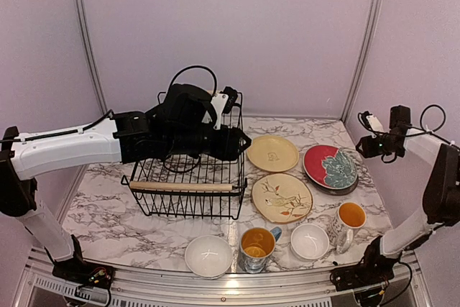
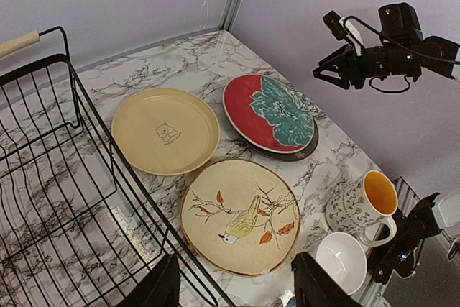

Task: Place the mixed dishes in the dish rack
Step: Grab the plate at the center of the board.

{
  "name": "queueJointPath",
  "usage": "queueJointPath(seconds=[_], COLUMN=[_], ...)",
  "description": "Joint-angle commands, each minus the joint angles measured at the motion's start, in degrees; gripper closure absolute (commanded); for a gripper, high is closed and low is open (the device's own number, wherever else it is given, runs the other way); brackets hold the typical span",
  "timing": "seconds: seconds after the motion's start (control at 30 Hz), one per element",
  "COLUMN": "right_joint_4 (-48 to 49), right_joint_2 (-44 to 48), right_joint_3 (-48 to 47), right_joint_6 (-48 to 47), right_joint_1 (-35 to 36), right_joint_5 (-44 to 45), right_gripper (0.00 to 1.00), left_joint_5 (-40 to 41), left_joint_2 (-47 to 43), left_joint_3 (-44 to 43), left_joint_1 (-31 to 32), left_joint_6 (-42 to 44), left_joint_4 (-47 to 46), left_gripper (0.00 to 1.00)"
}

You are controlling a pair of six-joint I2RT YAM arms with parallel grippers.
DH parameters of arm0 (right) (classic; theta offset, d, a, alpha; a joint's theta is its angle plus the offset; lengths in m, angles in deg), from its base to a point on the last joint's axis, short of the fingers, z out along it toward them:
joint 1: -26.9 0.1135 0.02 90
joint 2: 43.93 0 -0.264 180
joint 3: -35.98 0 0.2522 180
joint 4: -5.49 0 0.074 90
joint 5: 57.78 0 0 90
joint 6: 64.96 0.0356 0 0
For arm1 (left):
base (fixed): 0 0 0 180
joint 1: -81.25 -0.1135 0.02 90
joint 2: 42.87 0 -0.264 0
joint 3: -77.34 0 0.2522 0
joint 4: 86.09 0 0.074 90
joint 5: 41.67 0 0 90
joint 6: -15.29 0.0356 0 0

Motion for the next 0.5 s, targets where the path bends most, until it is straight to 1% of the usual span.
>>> queueJointPath(seconds=[0.0,0.27,0.47], right_joint_4=[-3.5,-5.3,-5.4], right_joint_2=[-5.6,-13.4,-17.8], right_joint_3=[-3.5,-6.2,-7.9], right_joint_6=[0.6,2.0,3.7], right_joint_1=[-3.1,-4.2,-4.8], right_joint_5=[-3.8,-7.5,-8.3], right_gripper=[0.56,0.65,0.67], left_joint_5=[0.5,-1.8,-3.3], left_joint_2=[4.3,9.1,10.6], left_joint_3=[-2.4,-4.1,-5.5], left_joint_1=[1.8,4.7,5.7], left_joint_6=[-2.3,-3.3,-3.2], left_joint_4=[-4.1,-6.2,-6.7], left_gripper=[0.44,0.46,0.46])
